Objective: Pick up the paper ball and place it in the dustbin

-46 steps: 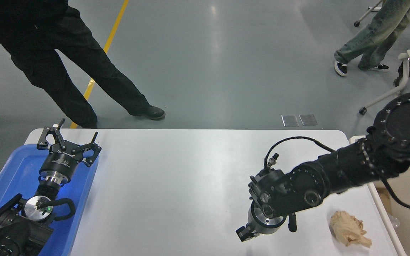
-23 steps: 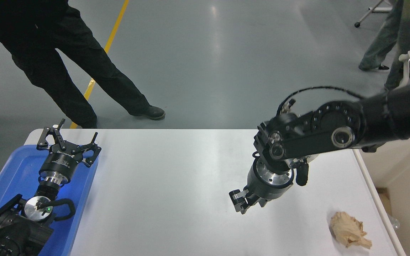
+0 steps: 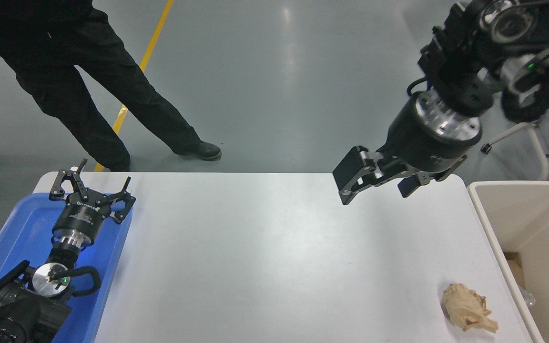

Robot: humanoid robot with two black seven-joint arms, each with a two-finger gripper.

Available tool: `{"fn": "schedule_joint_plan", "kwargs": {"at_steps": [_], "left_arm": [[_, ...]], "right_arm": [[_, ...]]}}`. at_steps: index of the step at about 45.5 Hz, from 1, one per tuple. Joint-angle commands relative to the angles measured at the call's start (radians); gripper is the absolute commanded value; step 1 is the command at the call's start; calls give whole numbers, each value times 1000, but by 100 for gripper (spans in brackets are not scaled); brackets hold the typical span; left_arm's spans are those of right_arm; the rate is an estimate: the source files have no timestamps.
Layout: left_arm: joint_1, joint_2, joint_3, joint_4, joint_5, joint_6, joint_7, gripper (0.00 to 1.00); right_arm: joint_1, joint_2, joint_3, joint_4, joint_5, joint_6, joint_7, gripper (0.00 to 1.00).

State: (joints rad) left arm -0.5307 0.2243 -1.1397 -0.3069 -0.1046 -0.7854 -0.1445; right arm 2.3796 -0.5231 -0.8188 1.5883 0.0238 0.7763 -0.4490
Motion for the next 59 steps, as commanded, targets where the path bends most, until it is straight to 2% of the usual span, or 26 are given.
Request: {"fn": "schedule_joint_plan", "kwargs": {"at_steps": [1,11,31,37,48,59], "left_arm": [[0,0,0,0,0,0,0,99],[0,0,-2,-1,0,0,0,99],[-2,1,-2,-1,0,0,0,99],[0,1,-2,-1,0,0,0,99],[0,1,-2,-1,0,0,0,99],[-2,0,-2,-1,0,0,0,99]], "right_arm": [[18,-110,-190,-57,-5,9,0,100],[-25,-136,-319,-93,-15,9,-2,100],[-108,-135,-344,-113,-104,9,-5,100],[-227,-136,-332,-149,-114,9,-5,100],[-514,-126,-284,-172,-133,-228,-4,100],[-801,-124,-88,-178,-277,-399,-4,100]]}}
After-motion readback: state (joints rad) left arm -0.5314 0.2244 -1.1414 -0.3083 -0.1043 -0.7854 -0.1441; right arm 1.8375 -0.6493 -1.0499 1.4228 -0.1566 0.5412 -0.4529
